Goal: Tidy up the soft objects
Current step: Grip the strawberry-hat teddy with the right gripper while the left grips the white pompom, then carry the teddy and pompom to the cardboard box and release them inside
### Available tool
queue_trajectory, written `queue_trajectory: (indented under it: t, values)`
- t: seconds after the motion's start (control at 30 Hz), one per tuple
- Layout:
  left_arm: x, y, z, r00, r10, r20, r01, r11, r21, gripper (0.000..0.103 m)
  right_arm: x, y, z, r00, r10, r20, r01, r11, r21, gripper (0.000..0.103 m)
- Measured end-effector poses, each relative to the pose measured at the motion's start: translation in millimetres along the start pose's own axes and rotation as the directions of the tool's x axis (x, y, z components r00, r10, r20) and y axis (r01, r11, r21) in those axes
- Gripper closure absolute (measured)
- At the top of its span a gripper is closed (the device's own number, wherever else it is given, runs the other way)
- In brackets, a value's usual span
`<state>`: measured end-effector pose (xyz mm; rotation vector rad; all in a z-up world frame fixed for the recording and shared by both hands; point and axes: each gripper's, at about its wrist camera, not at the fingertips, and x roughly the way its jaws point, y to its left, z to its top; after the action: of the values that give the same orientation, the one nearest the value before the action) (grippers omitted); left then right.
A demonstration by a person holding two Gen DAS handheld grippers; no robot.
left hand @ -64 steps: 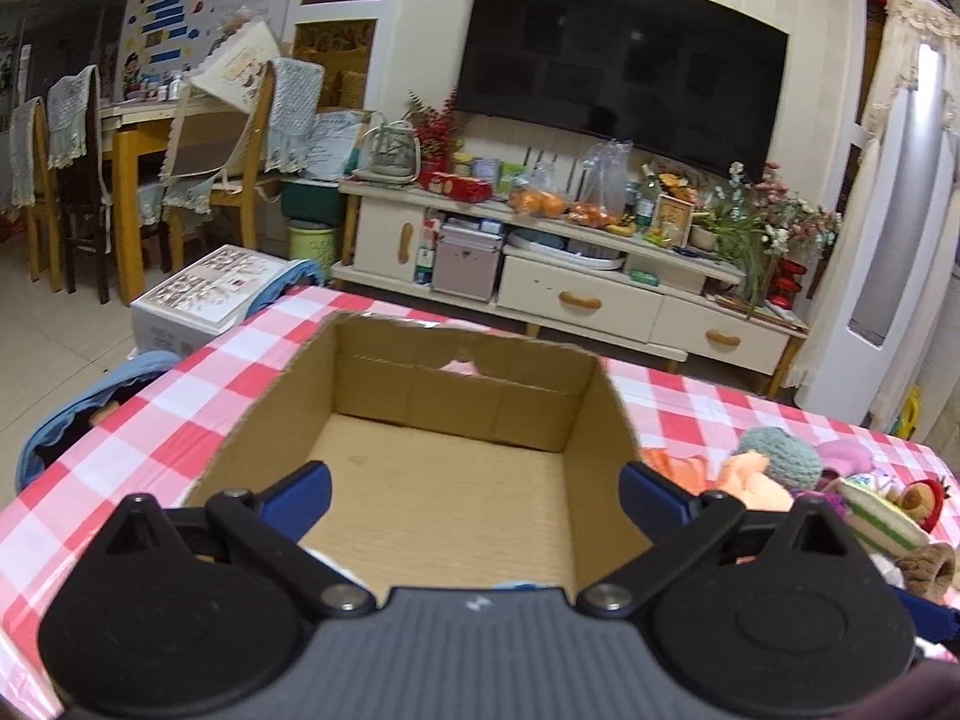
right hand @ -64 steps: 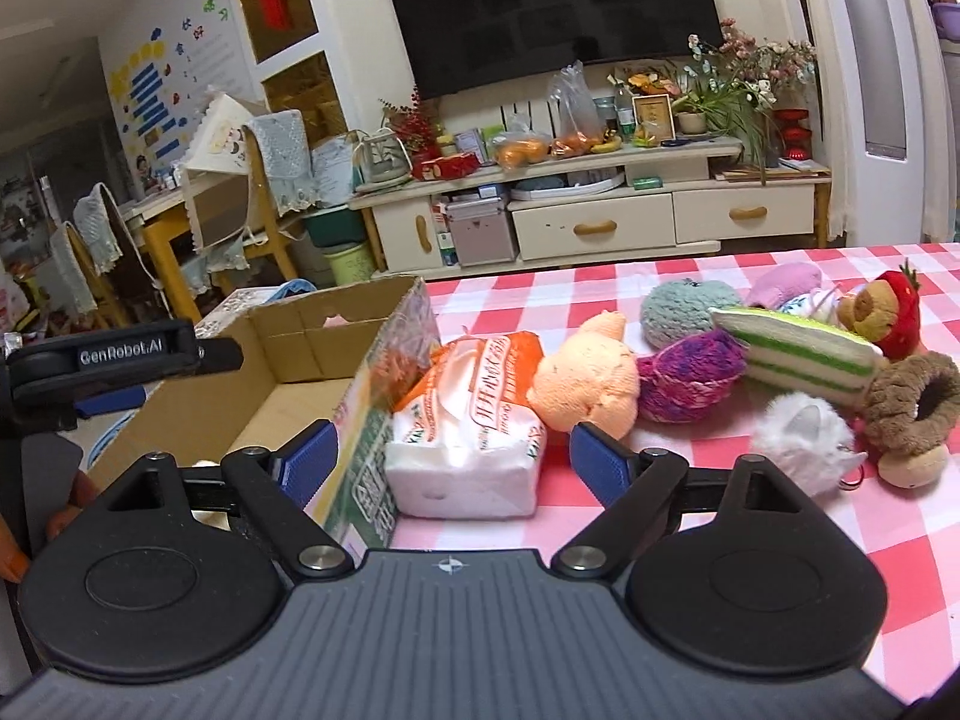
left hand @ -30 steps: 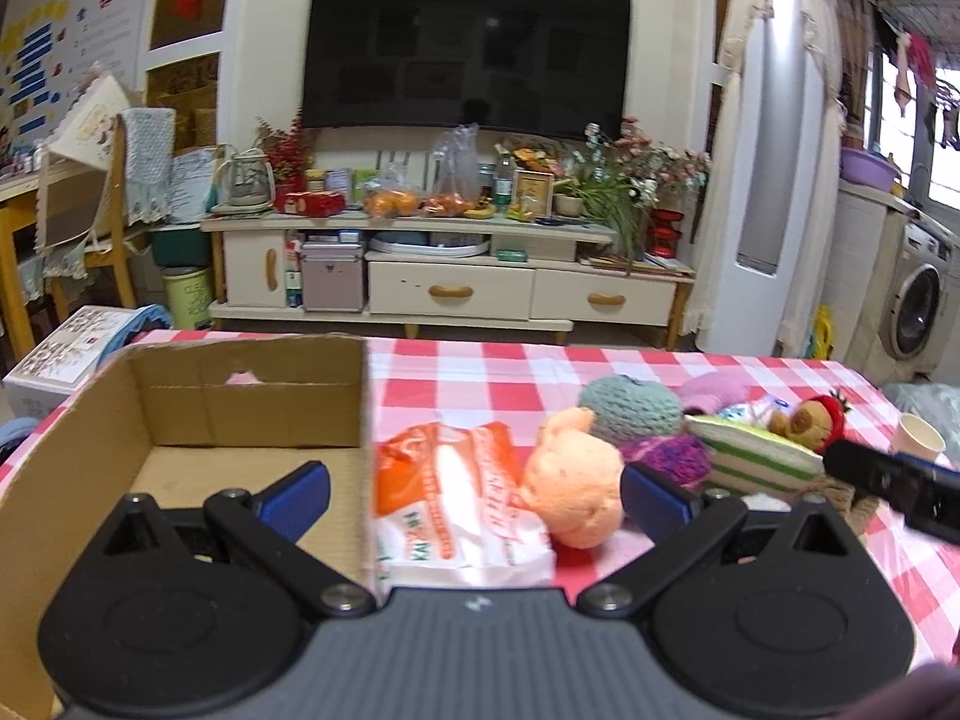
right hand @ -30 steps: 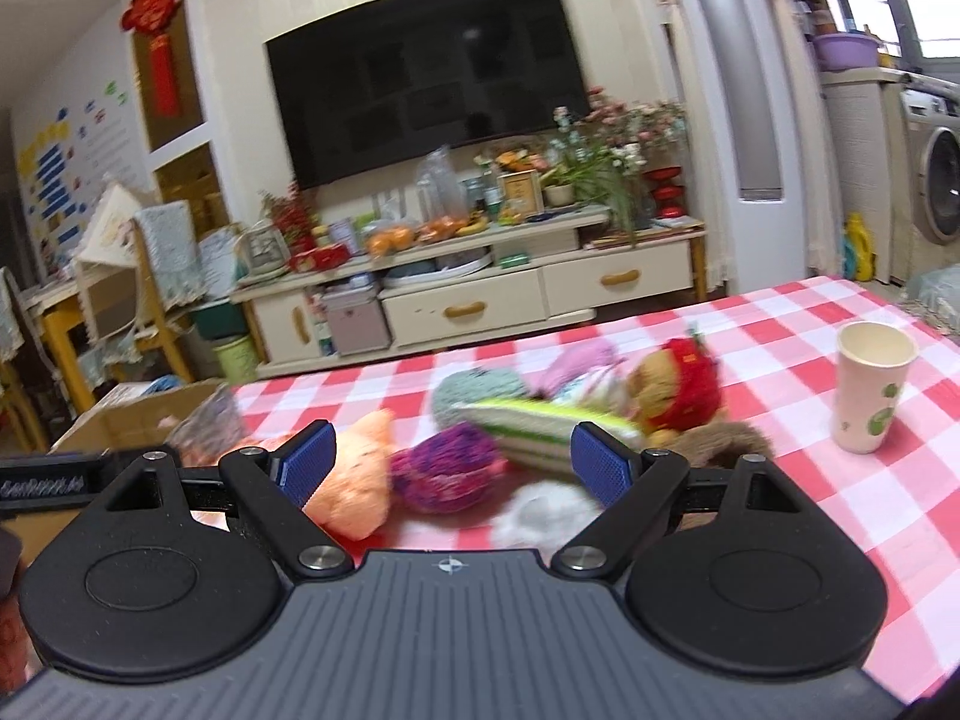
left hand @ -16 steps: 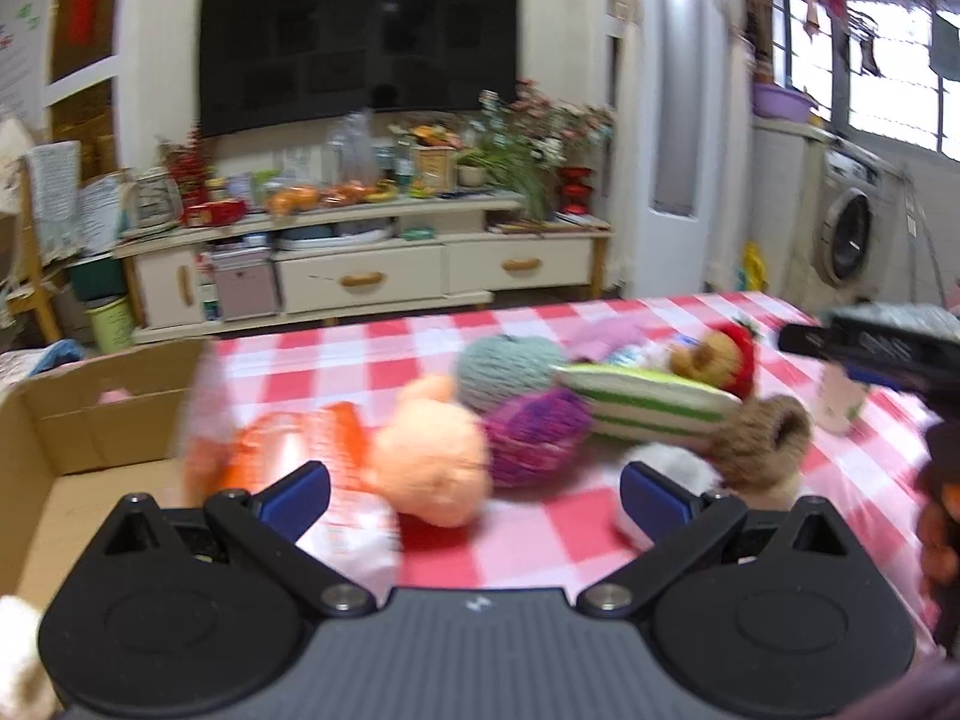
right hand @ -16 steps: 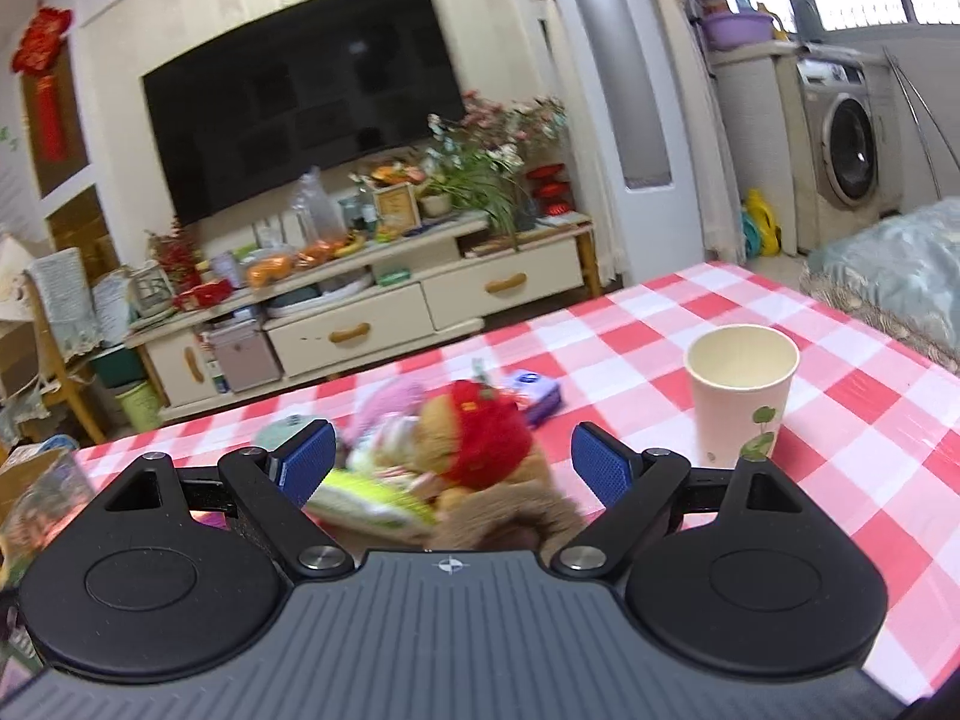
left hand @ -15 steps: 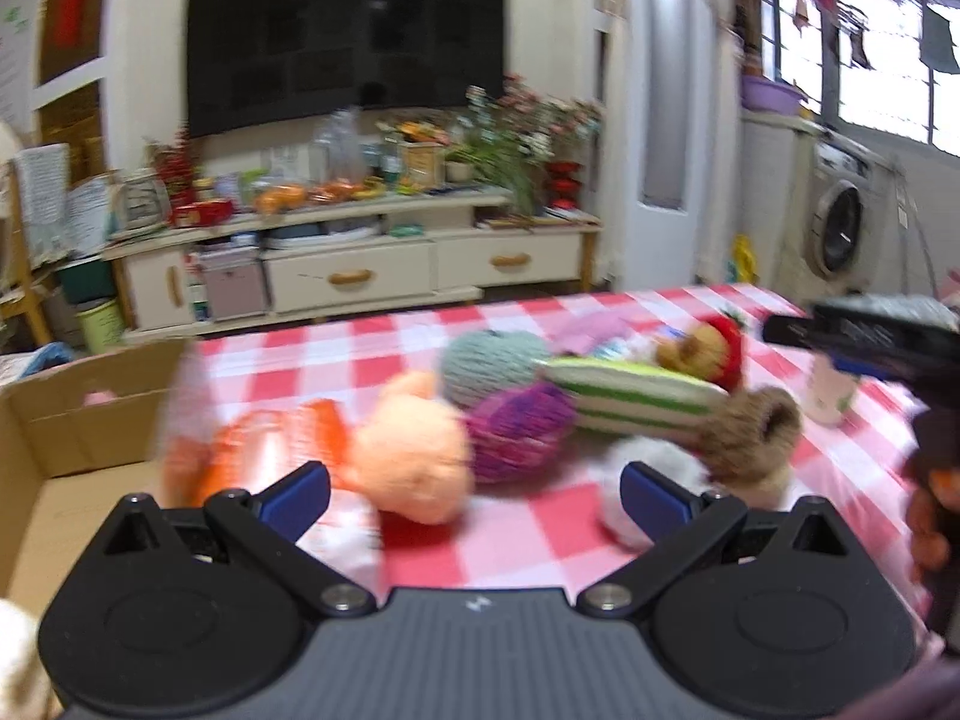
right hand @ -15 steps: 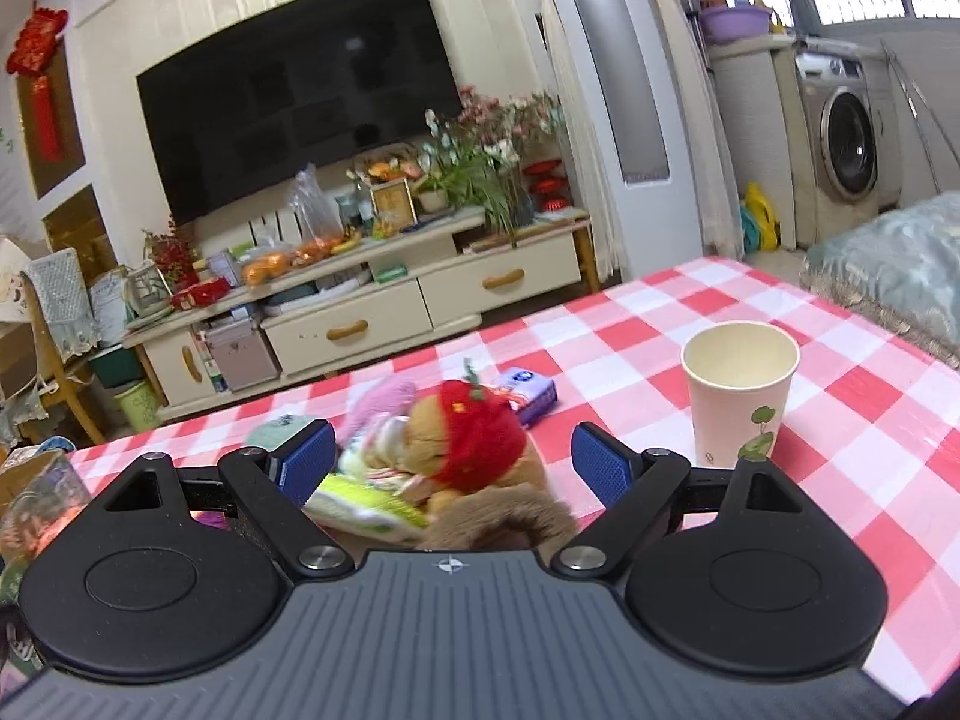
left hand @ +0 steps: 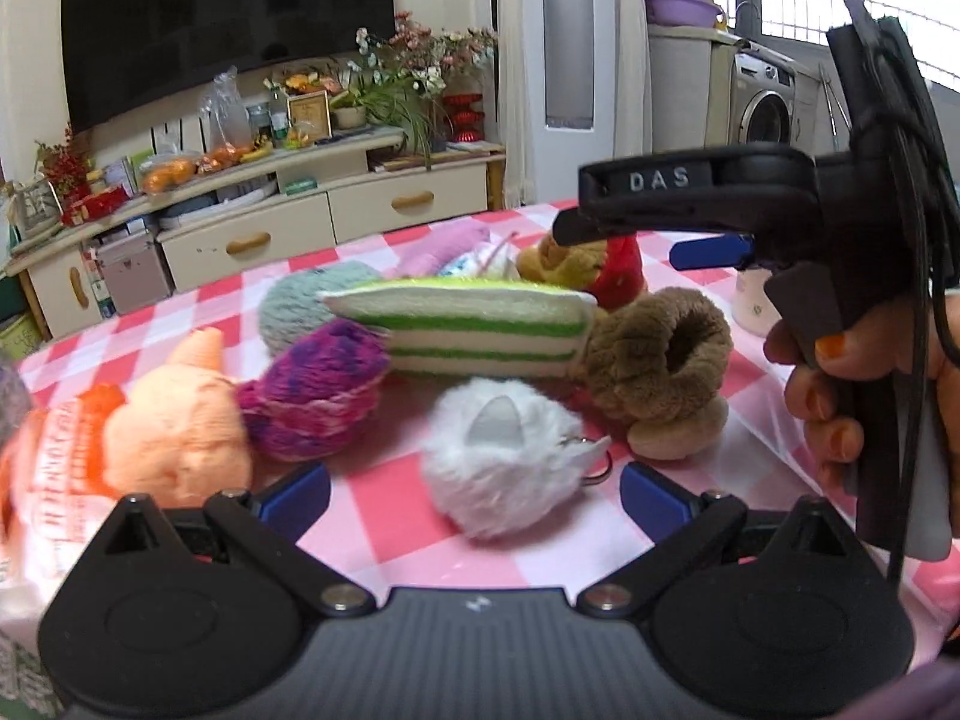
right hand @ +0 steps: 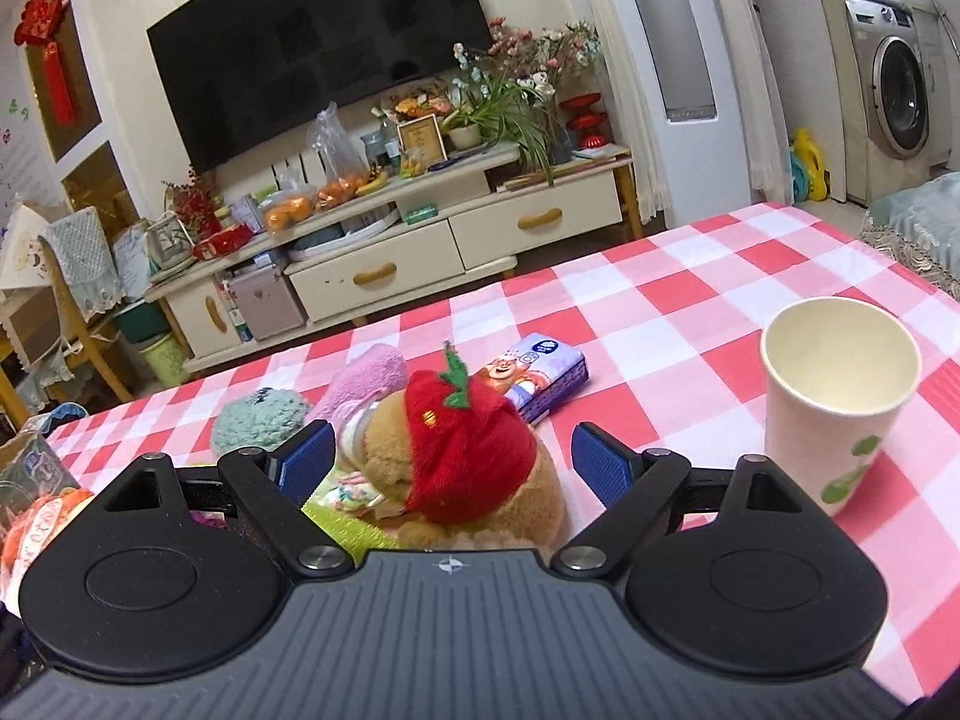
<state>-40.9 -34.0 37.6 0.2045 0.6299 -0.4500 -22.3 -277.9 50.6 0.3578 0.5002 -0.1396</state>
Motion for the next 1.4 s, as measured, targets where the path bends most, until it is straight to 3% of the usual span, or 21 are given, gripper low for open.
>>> queue_trajectory:
  t: [0.2,0.33,0.5,0.6,0.67,0.83,1.23,1.4]
  values:
    - [25,-2,5,1.0,-0.017,-0.024,0.016,1.0,-0.024,0.002,4,0,-5,0.999,0.012,-0.046,-0.011,1.0,0.019,0.0]
    - [35,-1,7,0.999,-0.031,-0.043,0.029,0.999,-0.043,0.008,5,3,-5,0.998,0.02,-0.058,-0.02,1.0,-0.004,0.0]
    - [42,4,8,0.997,-0.046,-0.065,0.042,0.998,-0.054,0.021,6,5,-4,0.999,0.002,-0.054,-0.004,0.999,-0.036,0.001]
    - [43,8,9,0.996,-0.056,-0.07,0.051,0.996,-0.079,0.03,5,7,-3,0.999,0.007,-0.04,-0.01,0.998,-0.06,0.014]
    - [45,10,10,0.995,-0.061,-0.08,0.053,0.994,-0.092,0.042,6,11,-2,0.999,0.004,-0.04,-0.008,0.997,-0.082,0.015]
    - [45,14,11,0.991,-0.083,-0.103,0.068,0.988,-0.138,0.05,9,13,-2,1.0,-0.006,-0.03,0.003,0.993,-0.12,0.017]
    - [28,29,12,0.992,-0.104,-0.073,0.089,0.979,-0.184,0.053,5,0,2,1.0,0.006,0.017,-0.006,1.0,-0.01,0.02]
    - [16,33,16,0.994,-0.103,-0.03,0.095,0.977,-0.192,0.053,-4,-11,5,0.997,0.054,0.059,-0.06,0.994,0.094,0.02]
